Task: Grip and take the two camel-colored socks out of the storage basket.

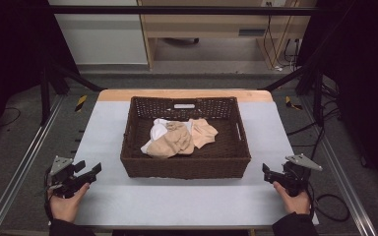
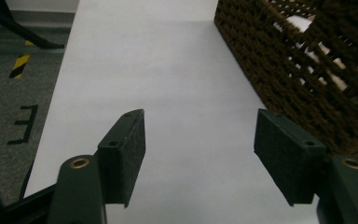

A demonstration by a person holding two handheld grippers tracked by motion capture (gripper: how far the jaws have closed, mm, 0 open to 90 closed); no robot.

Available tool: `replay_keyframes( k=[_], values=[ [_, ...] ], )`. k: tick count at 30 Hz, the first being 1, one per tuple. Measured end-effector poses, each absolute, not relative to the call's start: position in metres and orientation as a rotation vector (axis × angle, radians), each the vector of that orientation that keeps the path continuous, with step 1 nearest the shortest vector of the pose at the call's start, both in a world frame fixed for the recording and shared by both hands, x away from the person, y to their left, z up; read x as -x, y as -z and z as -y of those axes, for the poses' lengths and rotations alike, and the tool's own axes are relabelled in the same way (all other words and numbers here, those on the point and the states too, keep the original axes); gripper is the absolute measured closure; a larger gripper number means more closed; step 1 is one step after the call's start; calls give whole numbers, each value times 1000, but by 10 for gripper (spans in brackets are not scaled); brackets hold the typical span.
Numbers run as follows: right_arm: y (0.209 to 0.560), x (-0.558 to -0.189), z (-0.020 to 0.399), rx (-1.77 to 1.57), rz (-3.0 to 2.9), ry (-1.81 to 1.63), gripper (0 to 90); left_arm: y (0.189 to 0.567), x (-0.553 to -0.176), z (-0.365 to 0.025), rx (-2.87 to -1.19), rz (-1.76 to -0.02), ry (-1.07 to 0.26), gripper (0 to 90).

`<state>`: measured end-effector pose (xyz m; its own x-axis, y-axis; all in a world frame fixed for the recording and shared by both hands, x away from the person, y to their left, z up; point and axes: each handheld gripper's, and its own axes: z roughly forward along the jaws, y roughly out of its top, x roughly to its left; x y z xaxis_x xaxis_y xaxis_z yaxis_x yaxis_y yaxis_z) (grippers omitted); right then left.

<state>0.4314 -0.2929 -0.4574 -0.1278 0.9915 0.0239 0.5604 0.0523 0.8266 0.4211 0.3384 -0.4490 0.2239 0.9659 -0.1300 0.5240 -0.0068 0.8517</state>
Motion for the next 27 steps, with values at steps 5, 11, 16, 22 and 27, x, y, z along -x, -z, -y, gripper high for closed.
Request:
replay_keyframes(
  k=[5, 11, 16, 22, 27],
  values=[
    [456, -430, 291, -1538, -1746, -944, 43, 439, -417, -334, -1623, -1386, -652, 359],
    [454, -430, 296, -1520, -1707, -960, 39, 428, -415, -330, -1604, -1354, -659, 362],
    [455, -430, 295, -1516, -1717, -959, 38, 419, -415, -326, -1580, -1336, -621, 366],
    [455, -431, 294, -1518, -1731, -958, 36, 407, -418, -319, -1589, -1302, -626, 367],
    [455, -430, 294, -1520, -1730, -961, 36, 385, -426, -309, -1579, -1255, -646, 366]
  ],
)
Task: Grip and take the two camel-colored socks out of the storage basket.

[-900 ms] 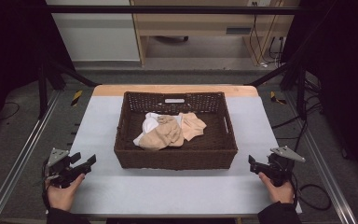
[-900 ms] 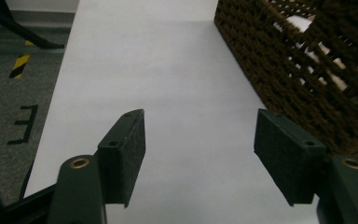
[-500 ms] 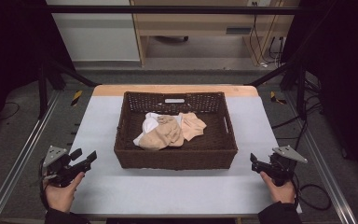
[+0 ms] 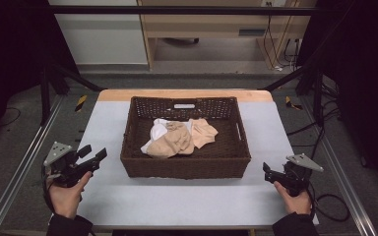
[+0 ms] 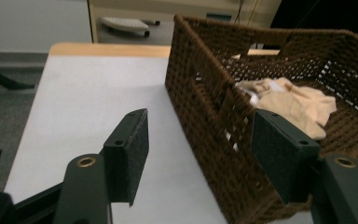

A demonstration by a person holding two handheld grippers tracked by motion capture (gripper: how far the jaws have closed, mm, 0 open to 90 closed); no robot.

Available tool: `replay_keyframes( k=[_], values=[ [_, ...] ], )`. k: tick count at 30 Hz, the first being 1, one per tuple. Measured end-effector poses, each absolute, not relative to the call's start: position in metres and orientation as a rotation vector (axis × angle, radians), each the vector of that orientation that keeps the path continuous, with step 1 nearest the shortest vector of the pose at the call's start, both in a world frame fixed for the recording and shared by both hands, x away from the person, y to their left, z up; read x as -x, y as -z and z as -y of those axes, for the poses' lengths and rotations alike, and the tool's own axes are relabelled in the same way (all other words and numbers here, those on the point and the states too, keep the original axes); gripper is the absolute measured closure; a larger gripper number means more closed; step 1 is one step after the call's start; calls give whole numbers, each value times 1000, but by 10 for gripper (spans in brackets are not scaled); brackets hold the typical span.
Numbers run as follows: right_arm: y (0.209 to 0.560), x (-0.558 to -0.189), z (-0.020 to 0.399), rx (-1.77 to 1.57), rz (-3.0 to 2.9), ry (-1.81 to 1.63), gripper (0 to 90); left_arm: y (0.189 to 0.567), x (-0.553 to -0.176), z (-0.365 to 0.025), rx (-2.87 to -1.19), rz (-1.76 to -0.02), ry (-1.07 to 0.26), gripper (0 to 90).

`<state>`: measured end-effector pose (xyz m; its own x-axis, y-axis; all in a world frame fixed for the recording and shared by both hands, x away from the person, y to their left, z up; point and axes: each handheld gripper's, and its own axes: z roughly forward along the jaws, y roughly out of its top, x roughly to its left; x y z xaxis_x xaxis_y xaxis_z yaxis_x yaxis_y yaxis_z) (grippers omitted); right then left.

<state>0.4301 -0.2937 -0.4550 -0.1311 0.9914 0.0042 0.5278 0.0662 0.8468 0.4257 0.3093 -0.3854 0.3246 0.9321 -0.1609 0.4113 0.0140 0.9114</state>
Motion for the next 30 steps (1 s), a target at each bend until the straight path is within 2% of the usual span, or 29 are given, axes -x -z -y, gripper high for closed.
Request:
replay_keyframes(
  k=[11, 30],
  values=[
    [454, -430, 294, -1512, -1718, -963, 36, 358, -442, -282, -1596, -1178, -653, 369],
    [453, -431, 293, -1506, -1714, -964, 37, 338, -470, -238, -1630, -1112, -636, 387]
  ],
)
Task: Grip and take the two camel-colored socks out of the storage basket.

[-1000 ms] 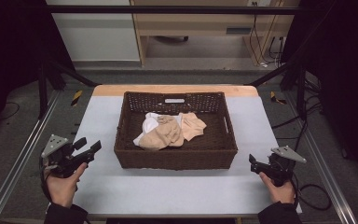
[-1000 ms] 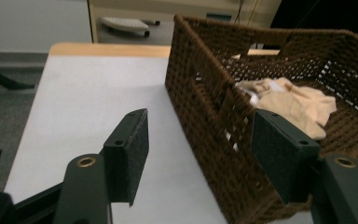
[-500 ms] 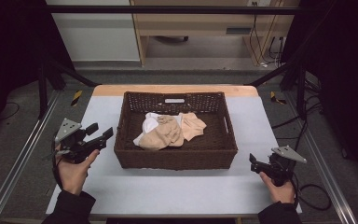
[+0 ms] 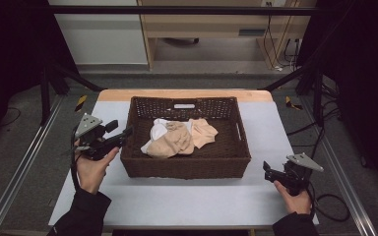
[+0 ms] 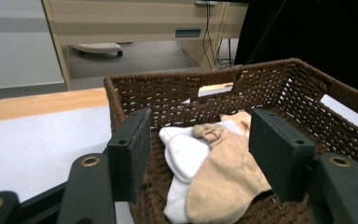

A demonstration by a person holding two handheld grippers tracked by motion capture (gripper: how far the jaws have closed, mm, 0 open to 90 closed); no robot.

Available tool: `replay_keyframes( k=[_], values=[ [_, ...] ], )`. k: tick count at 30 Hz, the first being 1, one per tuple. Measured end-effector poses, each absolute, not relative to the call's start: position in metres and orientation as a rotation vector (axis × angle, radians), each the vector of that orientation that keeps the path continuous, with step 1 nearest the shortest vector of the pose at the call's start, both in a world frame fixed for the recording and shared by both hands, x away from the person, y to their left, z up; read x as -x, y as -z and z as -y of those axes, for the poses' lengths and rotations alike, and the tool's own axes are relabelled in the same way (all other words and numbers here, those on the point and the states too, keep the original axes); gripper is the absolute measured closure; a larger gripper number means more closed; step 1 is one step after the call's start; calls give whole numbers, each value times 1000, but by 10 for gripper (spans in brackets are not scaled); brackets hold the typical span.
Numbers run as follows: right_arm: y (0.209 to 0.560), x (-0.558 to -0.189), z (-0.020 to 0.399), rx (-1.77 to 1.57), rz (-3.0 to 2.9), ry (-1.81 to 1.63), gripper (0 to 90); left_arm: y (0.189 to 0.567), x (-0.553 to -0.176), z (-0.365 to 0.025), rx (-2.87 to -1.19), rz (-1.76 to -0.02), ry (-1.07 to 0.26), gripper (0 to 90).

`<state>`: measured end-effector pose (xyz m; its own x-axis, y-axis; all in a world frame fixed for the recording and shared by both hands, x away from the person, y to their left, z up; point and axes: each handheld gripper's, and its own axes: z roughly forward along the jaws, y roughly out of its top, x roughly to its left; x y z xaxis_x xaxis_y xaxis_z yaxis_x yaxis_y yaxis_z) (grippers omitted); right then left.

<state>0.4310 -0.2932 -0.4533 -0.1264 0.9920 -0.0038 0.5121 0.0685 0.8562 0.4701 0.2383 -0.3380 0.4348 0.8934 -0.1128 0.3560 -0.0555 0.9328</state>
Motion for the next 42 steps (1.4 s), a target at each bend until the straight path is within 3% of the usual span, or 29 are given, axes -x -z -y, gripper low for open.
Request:
replay_keyframes(
  k=[18, 42],
  values=[
    [453, -432, 294, -1509, -1706, -967, 37, 326, -499, -207, -1689, -1058, -661, 404],
    [454, -432, 293, -1502, -1706, -965, 39, 357, -548, -166, -1798, -1073, -667, 417]
  ],
)
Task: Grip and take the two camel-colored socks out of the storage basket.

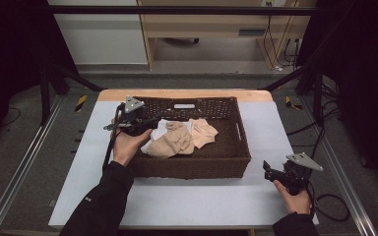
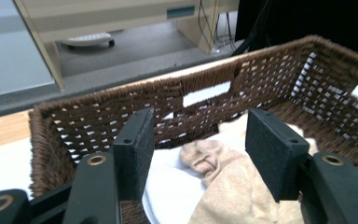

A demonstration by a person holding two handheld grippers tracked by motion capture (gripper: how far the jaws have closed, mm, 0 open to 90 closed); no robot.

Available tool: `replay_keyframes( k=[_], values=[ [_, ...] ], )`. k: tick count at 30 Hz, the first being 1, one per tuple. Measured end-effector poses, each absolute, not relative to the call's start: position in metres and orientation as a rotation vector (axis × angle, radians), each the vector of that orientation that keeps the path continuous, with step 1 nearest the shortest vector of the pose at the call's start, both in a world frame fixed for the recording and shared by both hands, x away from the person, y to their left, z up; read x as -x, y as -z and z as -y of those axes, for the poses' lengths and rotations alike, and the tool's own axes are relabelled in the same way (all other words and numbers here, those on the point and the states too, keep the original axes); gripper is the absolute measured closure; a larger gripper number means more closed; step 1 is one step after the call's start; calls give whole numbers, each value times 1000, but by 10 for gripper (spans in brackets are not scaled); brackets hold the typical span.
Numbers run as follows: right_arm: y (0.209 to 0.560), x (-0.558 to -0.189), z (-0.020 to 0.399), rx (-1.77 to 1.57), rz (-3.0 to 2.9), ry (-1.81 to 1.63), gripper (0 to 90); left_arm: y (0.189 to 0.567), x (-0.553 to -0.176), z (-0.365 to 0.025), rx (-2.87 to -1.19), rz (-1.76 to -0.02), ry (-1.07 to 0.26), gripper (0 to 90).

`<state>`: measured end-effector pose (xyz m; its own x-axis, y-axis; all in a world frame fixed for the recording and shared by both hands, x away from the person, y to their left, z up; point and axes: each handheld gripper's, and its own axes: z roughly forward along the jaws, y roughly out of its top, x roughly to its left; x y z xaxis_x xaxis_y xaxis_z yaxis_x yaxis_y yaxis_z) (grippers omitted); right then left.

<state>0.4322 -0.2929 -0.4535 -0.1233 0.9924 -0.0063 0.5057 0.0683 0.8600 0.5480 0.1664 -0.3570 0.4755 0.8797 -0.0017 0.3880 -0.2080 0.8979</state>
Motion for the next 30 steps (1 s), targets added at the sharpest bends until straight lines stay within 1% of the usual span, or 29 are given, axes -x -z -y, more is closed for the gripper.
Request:
replay_keyframes(
  k=[7, 11, 20, 26, 30],
  values=[
    [454, -432, 293, -1503, -1705, -966, 39, 369, -557, -158, -1838, -1067, -652, 414],
    [454, -433, 293, -1502, -1706, -962, 39, 382, -563, -150, -1895, -1072, -634, 407],
    [454, -433, 292, -1500, -1709, -955, 39, 405, -574, -147, -1976, -1101, -586, 406],
    [454, -433, 292, -1495, -1712, -952, 40, 410, -576, -145, -2007, -1113, -570, 412],
    [454, -433, 292, -1495, -1711, -950, 40, 415, -577, -143, -2050, -1120, -566, 398]
  ],
)
